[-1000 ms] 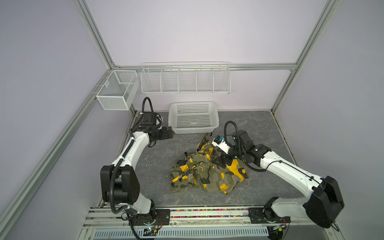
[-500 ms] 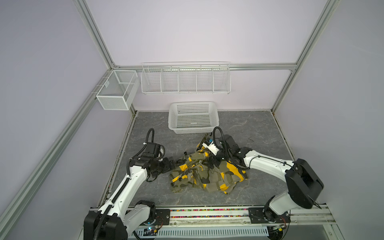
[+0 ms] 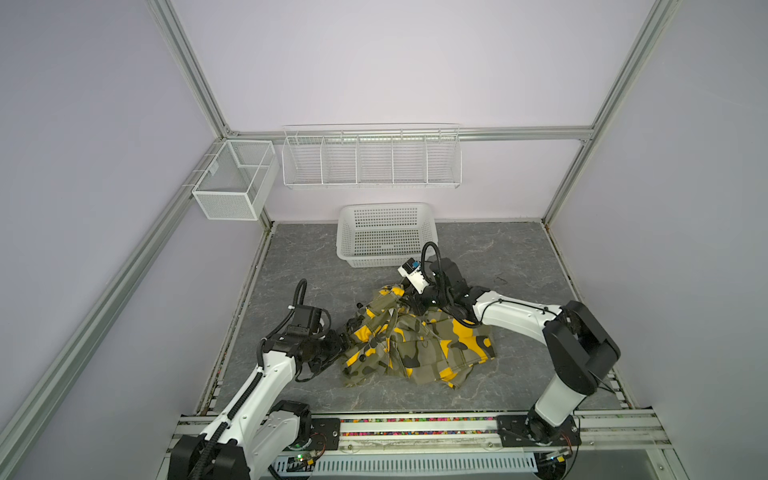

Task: Fold and stack the trousers
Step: 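Grasp the trousers waistband with the left gripper beside the right gripper, then lift the waistband with both grippers, spreading it open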

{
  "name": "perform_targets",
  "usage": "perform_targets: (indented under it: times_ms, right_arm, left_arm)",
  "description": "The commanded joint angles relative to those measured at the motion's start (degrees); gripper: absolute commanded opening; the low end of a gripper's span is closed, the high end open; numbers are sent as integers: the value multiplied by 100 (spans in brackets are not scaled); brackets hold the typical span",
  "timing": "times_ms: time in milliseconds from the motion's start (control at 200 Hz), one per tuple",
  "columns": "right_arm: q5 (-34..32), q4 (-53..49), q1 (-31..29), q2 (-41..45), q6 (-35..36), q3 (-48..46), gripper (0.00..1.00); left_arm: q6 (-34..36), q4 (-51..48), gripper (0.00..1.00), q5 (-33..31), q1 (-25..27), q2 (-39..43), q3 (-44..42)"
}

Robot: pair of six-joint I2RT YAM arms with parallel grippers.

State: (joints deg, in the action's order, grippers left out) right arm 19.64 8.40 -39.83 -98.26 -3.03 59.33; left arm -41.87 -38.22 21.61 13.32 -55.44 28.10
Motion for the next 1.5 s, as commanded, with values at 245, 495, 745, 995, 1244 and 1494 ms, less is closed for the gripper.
perform_targets:
  times_ms: [245, 495, 745, 995, 1244, 1494]
  right_arm:
    - [315, -27, 110, 206, 1, -97, 10]
    - [252, -201, 267, 542, 55, -185, 10]
    - [162, -873, 838, 1265, 391, 265, 8]
    - [-235, -1652, 1359, 2243, 908, 1190, 8]
    - [-143, -2173, 1509, 2505, 1478, 2141, 9]
    - [502, -1731, 1174, 2347, 1213, 1633, 10]
  left_arm:
    - [-540, 2141, 40, 658, 147, -806, -296]
    - [-425, 2212, 0, 590, 211, -1074, 432]
    - [-362, 1720, 0, 650, 378, -1214, 1976]
    - [-12, 1289, 0, 667, 738, -1688, 3940]
    - [-83, 1766, 0, 1000, 1020, -2144, 4814]
    - [-92, 2625, 0, 968, 1077, -2286, 4108]
